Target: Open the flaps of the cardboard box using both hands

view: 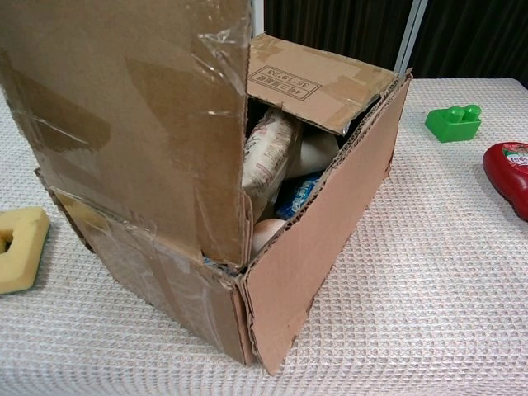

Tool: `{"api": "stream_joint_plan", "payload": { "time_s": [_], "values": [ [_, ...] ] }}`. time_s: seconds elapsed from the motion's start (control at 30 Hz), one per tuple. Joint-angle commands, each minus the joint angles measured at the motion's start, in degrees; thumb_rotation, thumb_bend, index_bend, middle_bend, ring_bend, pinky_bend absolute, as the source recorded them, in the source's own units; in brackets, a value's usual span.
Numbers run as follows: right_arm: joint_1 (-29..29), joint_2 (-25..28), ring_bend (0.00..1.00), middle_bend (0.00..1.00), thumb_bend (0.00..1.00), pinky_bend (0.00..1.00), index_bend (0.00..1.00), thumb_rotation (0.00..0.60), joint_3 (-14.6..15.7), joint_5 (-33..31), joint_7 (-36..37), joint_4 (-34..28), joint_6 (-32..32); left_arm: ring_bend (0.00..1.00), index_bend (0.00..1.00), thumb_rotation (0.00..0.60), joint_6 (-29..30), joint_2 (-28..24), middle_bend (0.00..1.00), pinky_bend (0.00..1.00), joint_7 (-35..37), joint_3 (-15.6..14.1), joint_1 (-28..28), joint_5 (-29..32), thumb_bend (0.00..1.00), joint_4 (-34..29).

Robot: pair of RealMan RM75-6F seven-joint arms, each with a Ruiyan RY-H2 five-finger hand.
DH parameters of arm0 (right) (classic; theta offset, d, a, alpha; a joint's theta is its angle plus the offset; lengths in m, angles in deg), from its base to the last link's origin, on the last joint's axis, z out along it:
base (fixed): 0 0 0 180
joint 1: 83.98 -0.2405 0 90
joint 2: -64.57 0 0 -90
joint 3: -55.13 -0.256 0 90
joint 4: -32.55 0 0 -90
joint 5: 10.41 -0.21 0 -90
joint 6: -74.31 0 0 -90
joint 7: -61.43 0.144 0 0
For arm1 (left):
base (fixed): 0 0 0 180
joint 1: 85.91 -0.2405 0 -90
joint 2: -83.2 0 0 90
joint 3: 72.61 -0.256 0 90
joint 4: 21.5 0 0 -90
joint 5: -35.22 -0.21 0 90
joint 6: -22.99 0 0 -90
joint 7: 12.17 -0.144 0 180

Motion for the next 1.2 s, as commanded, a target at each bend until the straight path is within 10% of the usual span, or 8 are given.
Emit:
{"api": "stream_joint_plan", "payload": {
  "time_s": [0.03, 0.5, 0.63, 0.87, 1.2],
  "values": [
    [0.0, 0.0, 0.0, 0.0, 0.39, 0.0, 0.0, 0.6, 0.0, 0.1, 0.0, 0.0, 0.0, 0.13, 0.47, 0.0, -3.9, -1.8, 0.61, 0.19, 2.8, 1.2, -0.4, -0.5, 0.05, -0.8],
    [0.0, -0.2, 0.0, 0.0, 0.39, 0.0, 0.0, 0.6, 0.1, 0.2, -0.8, -0.3, 0.2, 0.19, 0.46, 0.0, -16.8, -4.0, 0.72, 0.19, 0.7, 7.3, -1.6, 4.8, 0.04, -0.8],
    [0.0, -0.1, 0.0, 0.0, 0.39, 0.0, 0.0, 0.6, 0.1, 0.3, -1.1, -0.6, 0.1, 0.2, 0.43, 0.0, -14.4, -2.7, 0.6, 0.19, -2.0, 9.3, -3.9, 6.4, 0.05, -0.3],
    [0.0, -0.1, 0.0, 0.0, 0.39, 0.0, 0.0, 0.6, 0.1, 0.1, -1.1, -0.8, 0.3, 0.15, 0.11, 0.0, 6.8, 4.5, 0.27, 0.19, -13.6, 7.8, -9.9, 0.1, 0.08, 1.7],
    [0.3, -0.1, 0.0, 0.0, 0.39, 0.0, 0.0, 0.6, 0.1, 0.2, -1.2, -1.0, -0.1, 0.06, 0.0, 0.359, 33.7, 32.5, 0.04, 0.2, -54.6, -0.5, -2.9, 8.7, 0.08, 13.0]
  ]
}}
